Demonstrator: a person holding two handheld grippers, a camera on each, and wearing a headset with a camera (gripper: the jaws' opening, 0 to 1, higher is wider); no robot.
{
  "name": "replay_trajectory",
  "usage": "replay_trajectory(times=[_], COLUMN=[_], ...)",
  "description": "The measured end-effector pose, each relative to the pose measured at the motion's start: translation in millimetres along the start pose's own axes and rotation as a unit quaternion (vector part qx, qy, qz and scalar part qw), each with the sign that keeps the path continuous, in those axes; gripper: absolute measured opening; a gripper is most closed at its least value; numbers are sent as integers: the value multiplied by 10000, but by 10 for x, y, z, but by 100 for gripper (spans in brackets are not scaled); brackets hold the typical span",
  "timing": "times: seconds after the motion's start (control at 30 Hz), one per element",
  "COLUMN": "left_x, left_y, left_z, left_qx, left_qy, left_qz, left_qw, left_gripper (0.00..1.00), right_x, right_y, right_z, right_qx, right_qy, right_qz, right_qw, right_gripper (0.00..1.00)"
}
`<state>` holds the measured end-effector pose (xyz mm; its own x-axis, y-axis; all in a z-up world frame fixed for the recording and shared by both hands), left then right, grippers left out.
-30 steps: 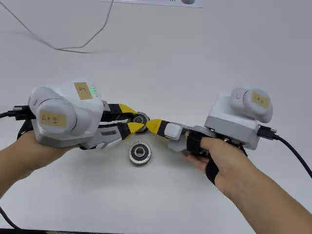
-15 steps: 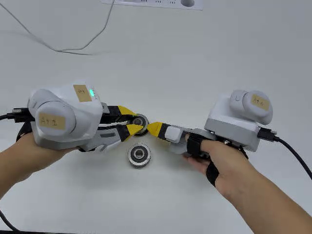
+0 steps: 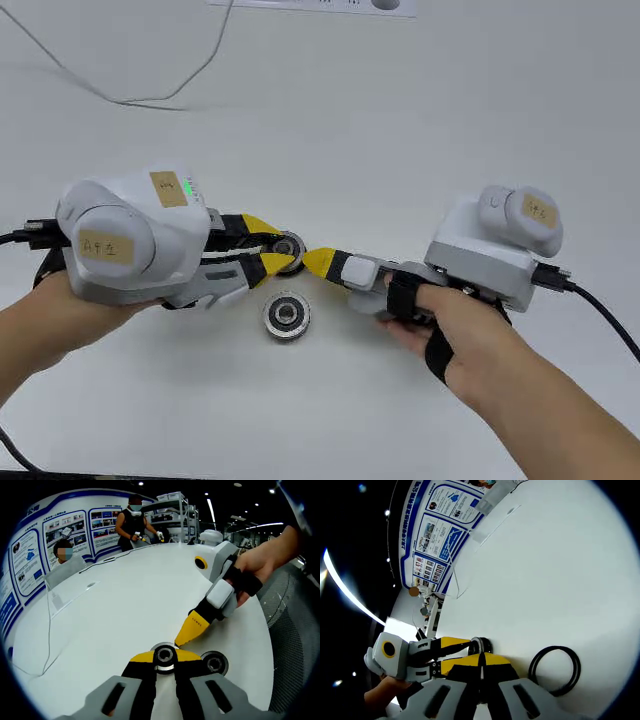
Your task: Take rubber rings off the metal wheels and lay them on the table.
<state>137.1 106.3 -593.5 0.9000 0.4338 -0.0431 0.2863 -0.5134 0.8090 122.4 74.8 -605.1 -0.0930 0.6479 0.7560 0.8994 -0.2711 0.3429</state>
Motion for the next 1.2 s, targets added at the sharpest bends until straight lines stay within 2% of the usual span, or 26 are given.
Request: replay_trajectory(times=[0.1, 0.13, 0.23, 0.3, 0.4, 0.63, 0.73, 0.9, 1.07, 1.2], left_x=[-2, -2, -3, -5, -6, -7, -7, -3, -3, -4], left_y=[-2, -2, -3, -3, -3, 1, 3, -1, 0, 0], left_z=[-2, -2, -4, -5, -6, -5, -3, 0, 2, 1], left_qx=[2, 1, -4, 0, -1, -2, -10, -18, -22, -13], left_qy=[1, 0, -2, -2, 1, -7, -16, -32, -42, -49], left_qz=[3, 2, 0, 2, -1, 14, 19, 37, 47, 59], left_qw=[10000, 10000, 10000, 10000, 10000, 10000, 10000, 10000, 10000, 10000], left_gripper=[13, 13, 13, 13, 13, 13, 13, 13, 13, 13], right_x=[26, 56, -3, 14, 18, 93, 145, 166, 192, 231], right_y=[-4, 22, -1, 13, 24, 21, -3, -19, 33, 78], right_z=[-11, 3, 36, 43, 44, 30, -1, -17, -13, -2], right_qx=[-16, 0, 85, 55, 42, 46, 29, 14, -107, -206], right_qy=[195, 327, 160, 208, 246, 416, 502, 529, 586, 717], right_qz=[278, 505, -28, 133, 176, -117, -128, -313, -405, -264], right_qw=[9994, 9982, 9998, 9997, 9995, 9991, 9987, 9981, 9974, 9969], right_gripper=[3, 7, 7, 8, 10, 20, 24, 31, 37, 39])
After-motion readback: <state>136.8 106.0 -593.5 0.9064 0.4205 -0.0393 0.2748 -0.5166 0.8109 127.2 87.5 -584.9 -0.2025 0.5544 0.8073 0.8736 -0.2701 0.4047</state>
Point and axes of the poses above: the centre of the closed fingertips' face, and the gripper's own axes: z roughly forward along the fingers, x roughly to its left, y roughly out of its top, the point moved 1 cm from there along -z, roughly backward along the fingers, and after that the axes turned 9 degrees about -y, right-handed, at the moved point
